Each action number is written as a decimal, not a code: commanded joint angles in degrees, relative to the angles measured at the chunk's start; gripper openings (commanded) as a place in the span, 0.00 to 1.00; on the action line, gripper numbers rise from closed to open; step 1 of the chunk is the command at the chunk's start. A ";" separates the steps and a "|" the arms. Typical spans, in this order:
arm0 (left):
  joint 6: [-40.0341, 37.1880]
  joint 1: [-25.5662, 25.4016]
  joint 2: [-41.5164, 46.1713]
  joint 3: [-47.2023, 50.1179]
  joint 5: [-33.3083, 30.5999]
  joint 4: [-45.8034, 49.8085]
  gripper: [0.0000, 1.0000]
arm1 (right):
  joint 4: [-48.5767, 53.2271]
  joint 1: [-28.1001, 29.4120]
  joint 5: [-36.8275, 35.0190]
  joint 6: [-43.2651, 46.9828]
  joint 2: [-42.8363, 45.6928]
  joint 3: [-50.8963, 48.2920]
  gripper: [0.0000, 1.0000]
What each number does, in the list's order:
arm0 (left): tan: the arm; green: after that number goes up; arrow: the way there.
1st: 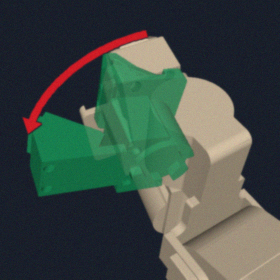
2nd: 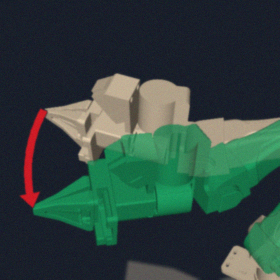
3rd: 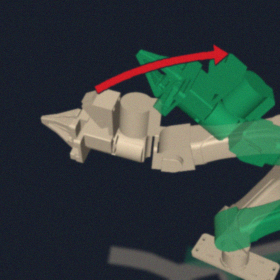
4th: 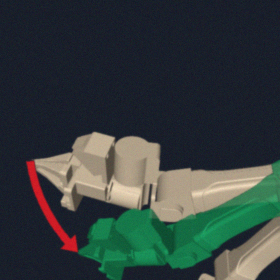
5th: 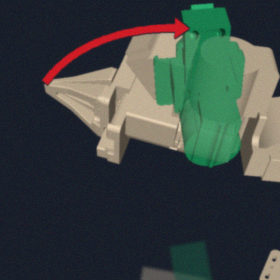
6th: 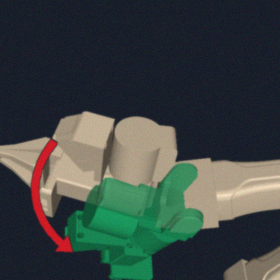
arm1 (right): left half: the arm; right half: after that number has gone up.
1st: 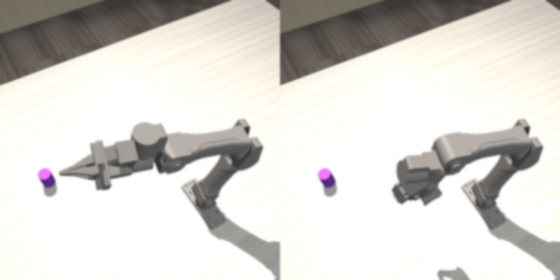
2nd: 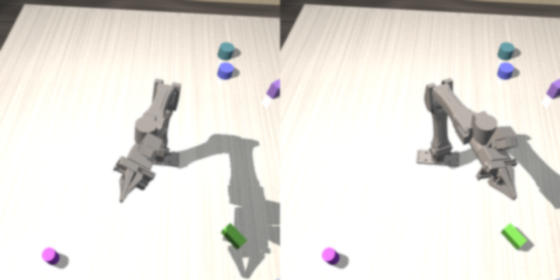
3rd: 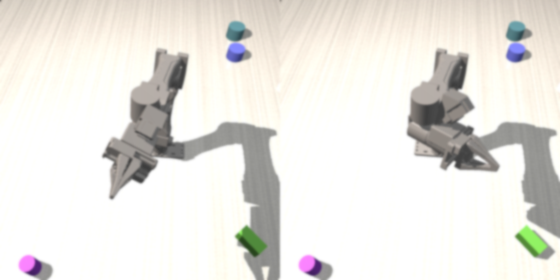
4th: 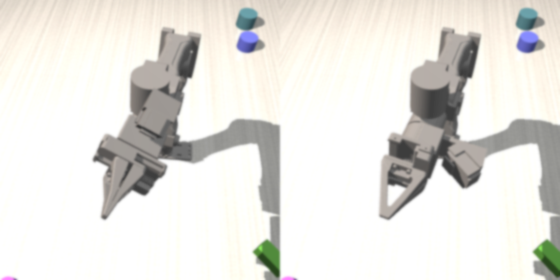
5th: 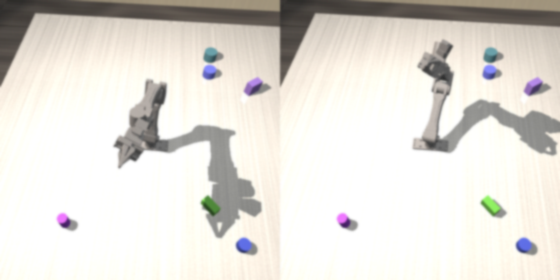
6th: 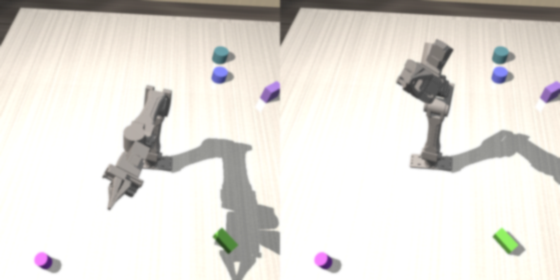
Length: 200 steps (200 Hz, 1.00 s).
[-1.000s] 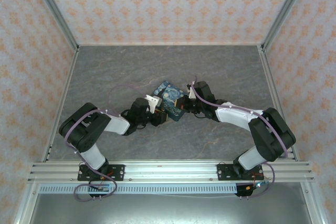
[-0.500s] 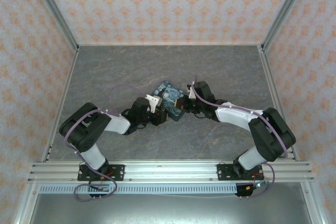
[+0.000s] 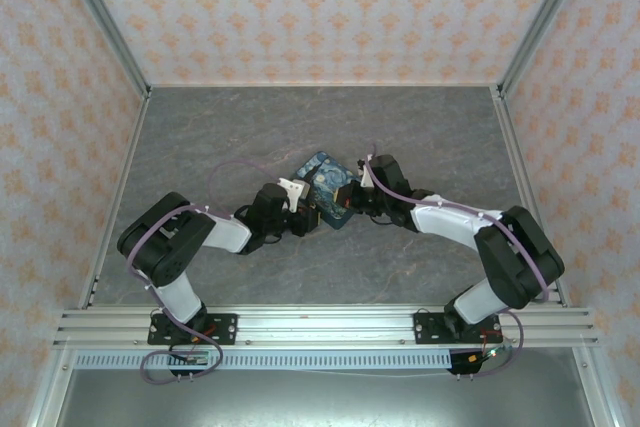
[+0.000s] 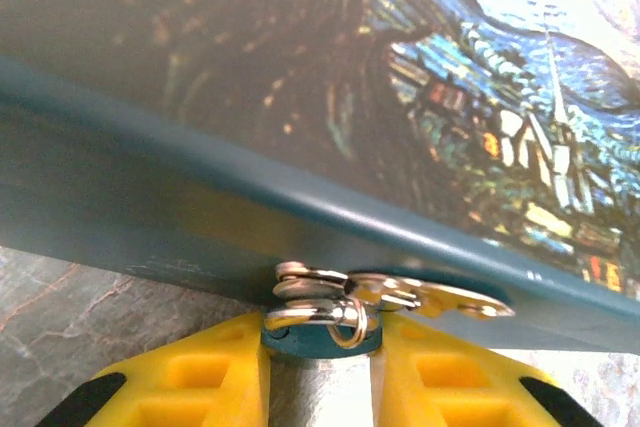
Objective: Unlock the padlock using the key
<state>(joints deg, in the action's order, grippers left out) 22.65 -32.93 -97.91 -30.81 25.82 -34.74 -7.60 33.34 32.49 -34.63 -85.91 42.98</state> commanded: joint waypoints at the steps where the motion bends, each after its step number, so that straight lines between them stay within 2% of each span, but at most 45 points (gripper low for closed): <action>1: 3.20 -0.73 2.57 -1.42 -1.17 5.34 0.28 | 0.96 -0.55 -1.77 0.83 4.26 0.17 0.00; 39: 7.65 -0.73 6.85 -4.24 0.77 12.22 0.29 | 4.76 -2.21 -4.23 4.45 12.47 -0.63 0.00; 55: 11.80 -0.78 8.30 -5.50 2.01 14.60 0.29 | 8.10 -2.35 -4.89 7.59 16.26 -1.51 0.00; 82: 17.32 -0.78 10.89 -7.07 3.18 17.74 0.23 | 11.56 -2.25 -5.08 12.26 22.47 -5.09 0.00; 116: 22.82 -0.80 13.49 -8.50 4.78 19.87 0.19 | 8.62 -0.61 -3.22 13.86 26.22 -10.78 0.00; 200: 32.50 -0.73 15.34 -9.68 6.86 20.38 0.19 | -3.91 4.67 -4.66 15.49 24.77 -18.04 0.00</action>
<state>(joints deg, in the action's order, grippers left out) 51.29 -33.41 -85.47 -38.22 31.29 -13.82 -5.30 36.32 29.30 -21.30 -60.60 25.65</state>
